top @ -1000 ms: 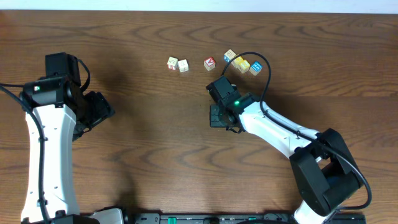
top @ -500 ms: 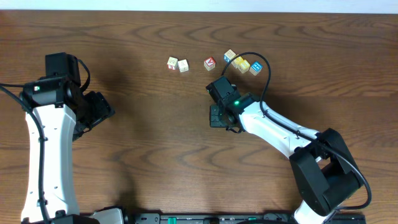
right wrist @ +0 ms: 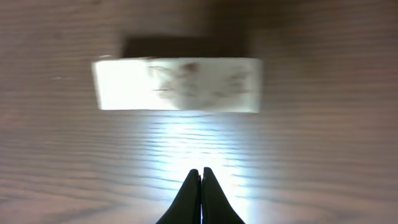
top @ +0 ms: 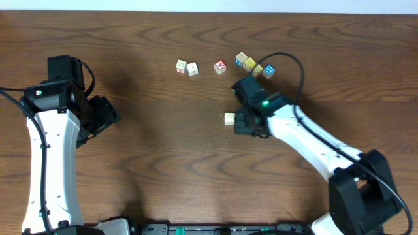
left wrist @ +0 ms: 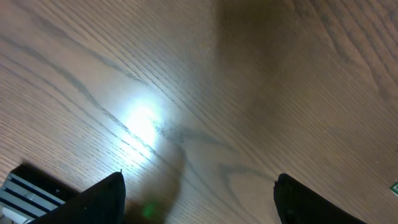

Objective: Lift 3 blocks

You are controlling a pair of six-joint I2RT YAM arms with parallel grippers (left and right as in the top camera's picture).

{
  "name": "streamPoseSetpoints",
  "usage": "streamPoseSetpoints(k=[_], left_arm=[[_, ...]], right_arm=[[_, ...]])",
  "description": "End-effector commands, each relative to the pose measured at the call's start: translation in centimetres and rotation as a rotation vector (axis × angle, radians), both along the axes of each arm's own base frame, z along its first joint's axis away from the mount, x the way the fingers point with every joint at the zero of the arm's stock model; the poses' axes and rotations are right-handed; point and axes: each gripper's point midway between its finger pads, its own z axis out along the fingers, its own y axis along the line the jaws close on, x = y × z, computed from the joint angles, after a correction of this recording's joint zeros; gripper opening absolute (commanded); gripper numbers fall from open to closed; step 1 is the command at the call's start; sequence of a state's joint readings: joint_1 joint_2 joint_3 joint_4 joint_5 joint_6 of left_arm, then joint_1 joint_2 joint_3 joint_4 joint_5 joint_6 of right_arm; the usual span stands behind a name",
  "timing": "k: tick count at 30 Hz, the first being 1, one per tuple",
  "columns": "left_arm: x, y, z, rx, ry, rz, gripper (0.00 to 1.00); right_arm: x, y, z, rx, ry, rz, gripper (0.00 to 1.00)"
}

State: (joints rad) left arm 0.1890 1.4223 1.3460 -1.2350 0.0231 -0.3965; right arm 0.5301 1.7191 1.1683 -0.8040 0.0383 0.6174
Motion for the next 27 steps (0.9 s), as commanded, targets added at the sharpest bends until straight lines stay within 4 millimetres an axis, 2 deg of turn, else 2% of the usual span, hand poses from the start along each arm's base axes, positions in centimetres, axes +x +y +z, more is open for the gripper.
streamPoseSetpoints(k=[1, 7, 14, 27], left_arm=[[0.1, 0.2, 0.6, 0.008, -0.014, 0.014, 0.77], [0.1, 0.2, 0.6, 0.008, -0.014, 0.014, 0.77], [0.1, 0.2, 0.6, 0.008, -0.014, 0.014, 0.77], [0.1, 0.2, 0.6, 0.008, -0.014, 0.014, 0.77]], right_arm=[[0.9, -2.6, 0.0, -0.064, -0.014, -0.05, 0.01], [0.6, -3.9, -1.6, -0.078, 0.021, -0.08, 0.01], [-0.3, -2.4, -2.8, 0.012, 0.059, -0.056, 0.01], [-1.1, -1.6, -3.6, 0.034, 0.074, -0.016, 0.01]])
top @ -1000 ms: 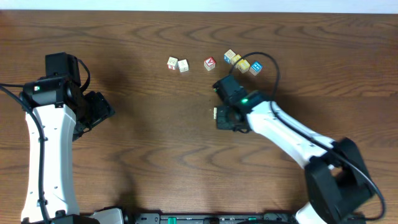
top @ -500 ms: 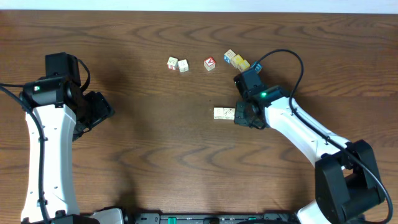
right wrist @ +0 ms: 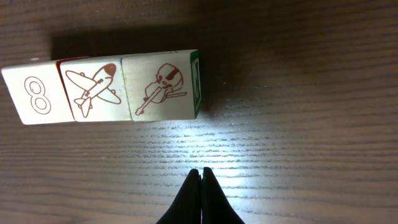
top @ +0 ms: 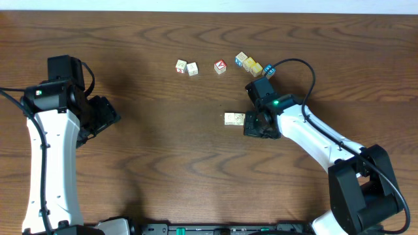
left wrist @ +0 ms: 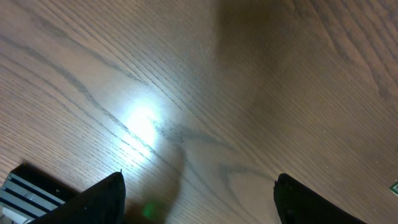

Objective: Lift 3 blocks

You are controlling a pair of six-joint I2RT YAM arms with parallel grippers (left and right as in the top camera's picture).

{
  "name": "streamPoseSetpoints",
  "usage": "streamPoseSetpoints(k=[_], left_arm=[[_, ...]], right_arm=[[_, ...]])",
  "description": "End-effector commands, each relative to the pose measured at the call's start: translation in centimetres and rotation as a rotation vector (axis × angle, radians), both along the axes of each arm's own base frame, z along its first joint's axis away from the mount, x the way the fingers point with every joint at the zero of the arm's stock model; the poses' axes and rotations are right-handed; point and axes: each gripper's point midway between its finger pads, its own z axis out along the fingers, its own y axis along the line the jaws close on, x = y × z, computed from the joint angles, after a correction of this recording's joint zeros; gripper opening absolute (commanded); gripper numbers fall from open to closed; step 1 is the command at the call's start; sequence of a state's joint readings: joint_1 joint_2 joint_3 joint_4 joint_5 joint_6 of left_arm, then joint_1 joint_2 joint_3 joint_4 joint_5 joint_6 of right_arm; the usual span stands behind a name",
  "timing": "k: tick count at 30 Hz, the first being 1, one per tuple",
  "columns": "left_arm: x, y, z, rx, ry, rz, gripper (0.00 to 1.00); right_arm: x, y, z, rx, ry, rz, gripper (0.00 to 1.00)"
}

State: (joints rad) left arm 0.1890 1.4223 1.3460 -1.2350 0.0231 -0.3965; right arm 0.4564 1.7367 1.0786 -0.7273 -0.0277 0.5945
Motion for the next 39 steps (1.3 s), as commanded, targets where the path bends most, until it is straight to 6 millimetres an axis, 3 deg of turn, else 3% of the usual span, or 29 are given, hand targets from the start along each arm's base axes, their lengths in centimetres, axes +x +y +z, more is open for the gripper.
streamPoseSetpoints(k=[1, 39], left_arm=[[0.1, 0.2, 0.6, 0.007, -0.014, 0.014, 0.77], [0.1, 0.2, 0.6, 0.008, -0.014, 0.014, 0.77]], right_arm=[[-0.7, 0.3, -1.1, 0.0, 0.012, 0.023, 0.01], [0.8, 1.1, -1.6, 0.038, -0.07, 0.022, 0.01]])
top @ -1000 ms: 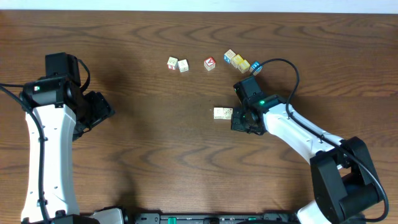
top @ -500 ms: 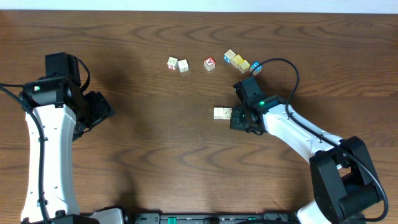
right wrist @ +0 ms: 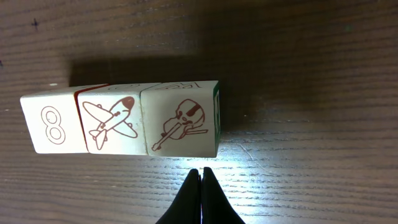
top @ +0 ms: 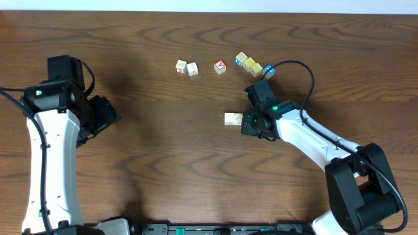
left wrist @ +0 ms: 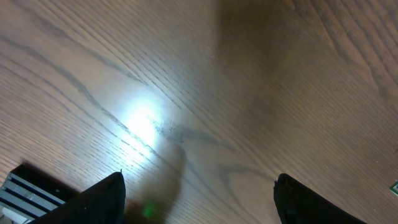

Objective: Lift 3 blocks

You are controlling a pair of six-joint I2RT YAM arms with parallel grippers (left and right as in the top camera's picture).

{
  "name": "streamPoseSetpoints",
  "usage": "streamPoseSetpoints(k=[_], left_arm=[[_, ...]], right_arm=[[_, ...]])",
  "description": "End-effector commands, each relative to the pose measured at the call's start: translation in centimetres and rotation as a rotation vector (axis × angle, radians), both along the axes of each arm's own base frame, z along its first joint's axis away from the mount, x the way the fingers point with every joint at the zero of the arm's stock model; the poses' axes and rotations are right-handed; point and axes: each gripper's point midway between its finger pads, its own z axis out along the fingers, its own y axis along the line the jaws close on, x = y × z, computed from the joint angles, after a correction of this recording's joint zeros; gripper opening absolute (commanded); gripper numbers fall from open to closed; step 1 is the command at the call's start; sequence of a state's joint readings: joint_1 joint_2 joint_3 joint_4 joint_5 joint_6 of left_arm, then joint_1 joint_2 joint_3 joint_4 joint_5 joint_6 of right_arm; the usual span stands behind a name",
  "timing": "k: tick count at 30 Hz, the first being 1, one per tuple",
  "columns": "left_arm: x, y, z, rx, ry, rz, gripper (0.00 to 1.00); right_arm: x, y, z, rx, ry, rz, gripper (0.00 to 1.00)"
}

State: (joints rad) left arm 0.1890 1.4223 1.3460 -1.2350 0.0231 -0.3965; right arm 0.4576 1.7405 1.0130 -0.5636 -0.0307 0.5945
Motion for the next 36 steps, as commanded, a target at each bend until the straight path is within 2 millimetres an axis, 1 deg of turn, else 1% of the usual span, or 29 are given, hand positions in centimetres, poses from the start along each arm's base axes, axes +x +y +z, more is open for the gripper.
streamPoseSetpoints(k=[1, 36], left_arm=[[0.13, 0.23, 0.58, 0.008, -0.014, 0.014, 0.77], [0.13, 0.23, 0.58, 0.008, -0.014, 0.014, 0.77]], right_arm=[[-0.54, 0.34, -0.5, -0.008, 0.013, 0.02, 0.01], [0.14, 0.18, -0.35, -0.02, -0.018, 0.013, 0.01]])
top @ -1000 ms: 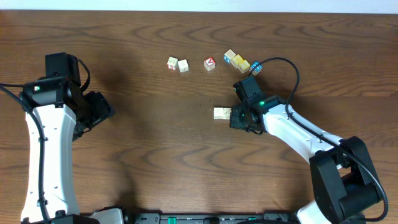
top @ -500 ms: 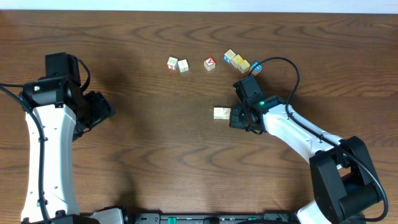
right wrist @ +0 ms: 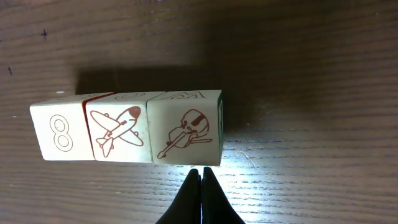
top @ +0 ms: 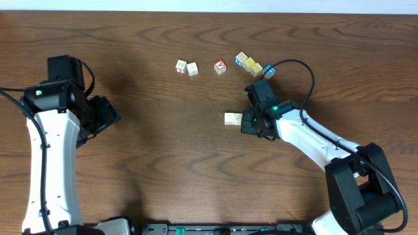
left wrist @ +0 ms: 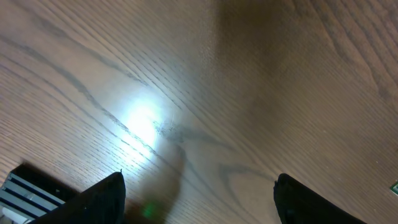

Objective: Lift 3 blocks

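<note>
Three cream blocks lie side by side in a row on the table: a figure-8 block (right wrist: 57, 132), an airplane block (right wrist: 116, 132) and a violin block (right wrist: 185, 130). In the overhead view the row (top: 230, 118) shows just left of my right arm. My right gripper (right wrist: 200, 177) is shut and empty, its tips just below the violin block. My left gripper (left wrist: 199, 193) is open over bare wood at the table's left (top: 108, 117).
Several loose blocks sit at the back of the table: two pale ones (top: 187, 67), a red one (top: 220, 66), and a cluster of cream, yellow and blue (top: 255, 66) behind my right arm. A cable loops over that arm.
The block row sits slightly lower and farther right in the right wrist view. My right gripper stays shut, and the left arm has not moved.
First the right wrist view showed the row close and blurred, my shut gripper below it. Then the gripper stood farther right with all three blocks clear. Since then the row has shifted a little lower in that view each time. The left arm stayed still.
</note>
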You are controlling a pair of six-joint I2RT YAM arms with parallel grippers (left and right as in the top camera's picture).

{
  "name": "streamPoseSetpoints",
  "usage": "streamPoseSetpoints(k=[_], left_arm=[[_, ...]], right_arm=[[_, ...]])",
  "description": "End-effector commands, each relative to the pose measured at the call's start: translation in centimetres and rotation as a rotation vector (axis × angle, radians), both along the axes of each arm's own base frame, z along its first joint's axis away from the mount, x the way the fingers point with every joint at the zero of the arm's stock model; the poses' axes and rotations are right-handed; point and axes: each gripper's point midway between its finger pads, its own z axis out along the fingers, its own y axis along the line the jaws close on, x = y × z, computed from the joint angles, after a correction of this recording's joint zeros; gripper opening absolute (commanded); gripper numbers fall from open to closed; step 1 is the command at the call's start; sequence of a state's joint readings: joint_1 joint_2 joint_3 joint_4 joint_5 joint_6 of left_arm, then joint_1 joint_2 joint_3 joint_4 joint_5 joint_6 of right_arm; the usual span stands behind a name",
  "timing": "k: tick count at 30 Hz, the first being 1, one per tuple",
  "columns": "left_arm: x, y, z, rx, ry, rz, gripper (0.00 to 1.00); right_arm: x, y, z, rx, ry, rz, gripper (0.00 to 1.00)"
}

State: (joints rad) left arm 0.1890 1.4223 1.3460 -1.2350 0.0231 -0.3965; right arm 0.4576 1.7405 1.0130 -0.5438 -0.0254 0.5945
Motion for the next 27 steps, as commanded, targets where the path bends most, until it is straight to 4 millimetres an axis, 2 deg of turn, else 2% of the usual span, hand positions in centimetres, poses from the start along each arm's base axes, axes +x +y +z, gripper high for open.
streamPoseSetpoints(k=[1, 21, 27], left_arm=[[0.13, 0.23, 0.58, 0.008, -0.014, 0.014, 0.77], [0.13, 0.23, 0.58, 0.008, -0.014, 0.014, 0.77], [0.13, 0.23, 0.58, 0.008, -0.014, 0.014, 0.77]], right_arm=[[-0.31, 0.06, -0.48, -0.024, 0.001, 0.015, 0.01], [-0.15, 0.23, -0.42, -0.018, -0.006, 0.023, 0.01], [-0.4, 1.06, 0.22, 0.032, 0.004, 0.037, 0.01]])
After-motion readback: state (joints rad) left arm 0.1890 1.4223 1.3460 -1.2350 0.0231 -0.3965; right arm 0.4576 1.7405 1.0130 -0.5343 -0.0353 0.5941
